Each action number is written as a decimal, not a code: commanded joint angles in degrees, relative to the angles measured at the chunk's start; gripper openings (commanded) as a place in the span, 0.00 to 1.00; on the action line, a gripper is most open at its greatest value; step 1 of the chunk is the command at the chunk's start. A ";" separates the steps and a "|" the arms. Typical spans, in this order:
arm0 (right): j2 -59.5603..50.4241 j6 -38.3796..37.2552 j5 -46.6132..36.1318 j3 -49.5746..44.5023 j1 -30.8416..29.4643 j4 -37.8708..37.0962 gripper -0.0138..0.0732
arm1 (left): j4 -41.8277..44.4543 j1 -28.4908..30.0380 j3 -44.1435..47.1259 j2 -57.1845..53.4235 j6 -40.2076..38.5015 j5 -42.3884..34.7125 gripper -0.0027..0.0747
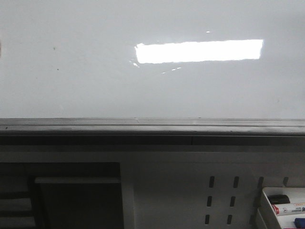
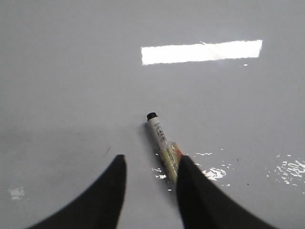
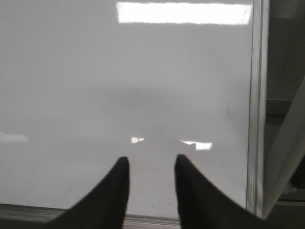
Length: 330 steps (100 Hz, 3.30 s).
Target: Write number 4 on whiteboard
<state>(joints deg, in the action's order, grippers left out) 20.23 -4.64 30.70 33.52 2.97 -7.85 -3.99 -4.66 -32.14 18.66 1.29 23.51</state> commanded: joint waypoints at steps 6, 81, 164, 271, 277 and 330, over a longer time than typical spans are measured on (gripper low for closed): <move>0.82 0.47 -3.92 2.07 -0.29 -1.42 0.68 | -1.51 -0.51 -1.40 0.92 -0.43 -4.41 0.74; 0.82 0.47 -4.53 2.07 -0.29 -1.42 0.71 | -3.91 -0.51 -1.27 12.11 -0.31 -3.67 0.77; 0.82 0.47 -4.53 2.07 -0.29 -1.42 0.71 | -5.47 -5.93 -6.83 46.27 1.19 -17.10 0.77; 0.82 0.47 -4.65 2.18 -0.29 -0.67 0.71 | -5.47 -5.93 -6.93 47.57 1.19 -18.82 0.01; 0.82 0.47 -4.26 2.91 -0.29 1.29 0.71 | -5.47 -5.93 -7.04 46.89 1.19 -17.37 0.01; 16.76 33.10 17.60 19.97 5.98 33.64 0.71 | -28.06 -5.93 -23.08 38.11 43.89 27.34 0.01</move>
<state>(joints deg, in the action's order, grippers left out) 32.41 17.37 48.24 48.99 7.29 16.80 -20.61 -10.15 -50.93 57.81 30.80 43.45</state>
